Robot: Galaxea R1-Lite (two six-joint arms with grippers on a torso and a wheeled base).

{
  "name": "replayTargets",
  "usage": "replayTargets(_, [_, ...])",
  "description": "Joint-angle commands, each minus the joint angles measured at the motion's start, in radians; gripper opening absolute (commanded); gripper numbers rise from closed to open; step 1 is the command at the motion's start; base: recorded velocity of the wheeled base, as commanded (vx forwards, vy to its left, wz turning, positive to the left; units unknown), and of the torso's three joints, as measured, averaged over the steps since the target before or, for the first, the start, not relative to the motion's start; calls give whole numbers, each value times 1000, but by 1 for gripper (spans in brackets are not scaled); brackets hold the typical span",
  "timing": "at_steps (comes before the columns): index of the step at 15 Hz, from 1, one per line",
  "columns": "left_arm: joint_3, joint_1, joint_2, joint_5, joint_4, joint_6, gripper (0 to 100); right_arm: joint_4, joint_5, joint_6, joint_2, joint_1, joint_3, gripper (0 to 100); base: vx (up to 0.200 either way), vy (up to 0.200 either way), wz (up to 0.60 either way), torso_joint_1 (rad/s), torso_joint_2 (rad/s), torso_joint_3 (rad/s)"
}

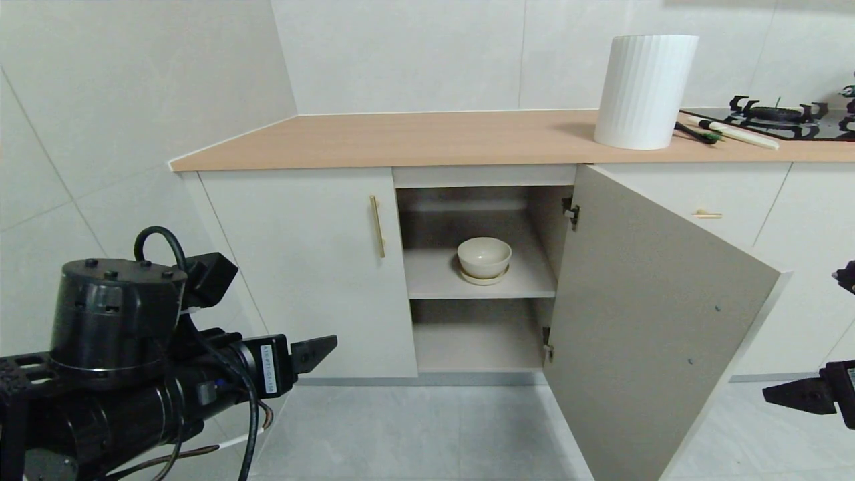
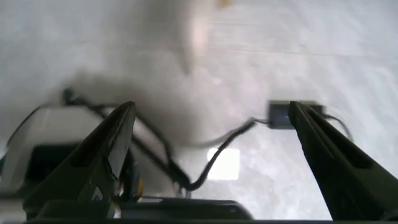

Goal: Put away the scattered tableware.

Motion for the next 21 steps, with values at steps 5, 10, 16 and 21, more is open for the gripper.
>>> replayTargets(5, [0,0,2,-1,0,0,100,-150,8,-38,237,-255,-25,100,0,0,0,0,0,0])
replayTargets(10, [-3,0,0,-1,-2,-2,100,-373,117,90,386,-268,-8,100,0,0,0,0,0,0])
replayTargets(16, [-6,0,-12,-2,-2,-2,100,-445,165,226,430,-123,21,100,0,0,0,0,0,0])
replayTargets(21, [-8,-1,-13,1,-3,-2,100,-549,163,242,516,112,1,100,0,0,0,0,0,0])
